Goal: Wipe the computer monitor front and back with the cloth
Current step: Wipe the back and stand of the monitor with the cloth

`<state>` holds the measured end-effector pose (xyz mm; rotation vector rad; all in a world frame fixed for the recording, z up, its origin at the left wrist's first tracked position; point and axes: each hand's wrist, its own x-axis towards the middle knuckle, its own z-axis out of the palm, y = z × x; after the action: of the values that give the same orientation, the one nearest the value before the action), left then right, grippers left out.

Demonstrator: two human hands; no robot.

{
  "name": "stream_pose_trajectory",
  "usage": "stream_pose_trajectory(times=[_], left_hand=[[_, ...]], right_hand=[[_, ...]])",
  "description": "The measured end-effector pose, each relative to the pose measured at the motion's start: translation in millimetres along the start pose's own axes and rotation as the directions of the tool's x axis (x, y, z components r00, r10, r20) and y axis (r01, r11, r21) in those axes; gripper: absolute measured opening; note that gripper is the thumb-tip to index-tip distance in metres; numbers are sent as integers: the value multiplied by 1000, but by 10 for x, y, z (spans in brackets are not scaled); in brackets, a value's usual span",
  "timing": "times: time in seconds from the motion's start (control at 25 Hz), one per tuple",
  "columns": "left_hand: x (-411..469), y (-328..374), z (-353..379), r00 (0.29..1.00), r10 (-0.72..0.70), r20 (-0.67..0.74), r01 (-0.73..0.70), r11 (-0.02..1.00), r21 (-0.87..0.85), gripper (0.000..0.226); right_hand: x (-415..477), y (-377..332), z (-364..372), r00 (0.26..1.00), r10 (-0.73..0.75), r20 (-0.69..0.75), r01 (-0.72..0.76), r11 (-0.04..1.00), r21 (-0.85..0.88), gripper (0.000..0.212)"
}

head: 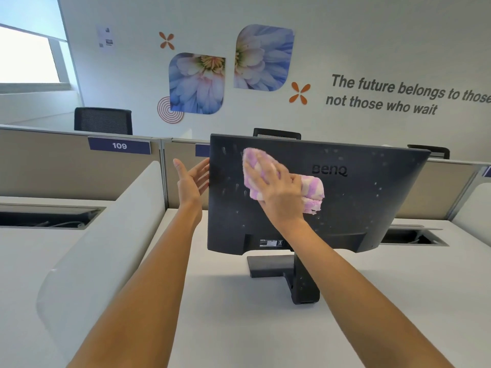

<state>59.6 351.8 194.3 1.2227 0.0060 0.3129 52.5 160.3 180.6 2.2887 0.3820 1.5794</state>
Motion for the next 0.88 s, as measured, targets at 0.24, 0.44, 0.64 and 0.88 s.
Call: stream_pose_trajectory(times=[0.24, 0.44, 0.64, 0.88], left_hand=[[-30, 17, 34, 1000, 11, 12, -11, 1000, 8, 72], [-33, -14, -1, 1000, 13, -4, -13, 1000, -3, 73], [-32, -3, -6, 1000, 21, 22, -21, 1000, -12, 75], [-42, 3, 13, 999, 23, 24, -22, 1000, -21, 75]], right_hand=[[-62, 302, -64, 968, -251, 23, 251, 967, -29, 72], [590, 198, -233, 998, 60, 22, -62, 996, 62, 73], [149, -151, -23, 933, -357, -30, 358, 933, 41, 70], [392, 35, -125, 964, -265, -19, 265, 964, 22, 77]])
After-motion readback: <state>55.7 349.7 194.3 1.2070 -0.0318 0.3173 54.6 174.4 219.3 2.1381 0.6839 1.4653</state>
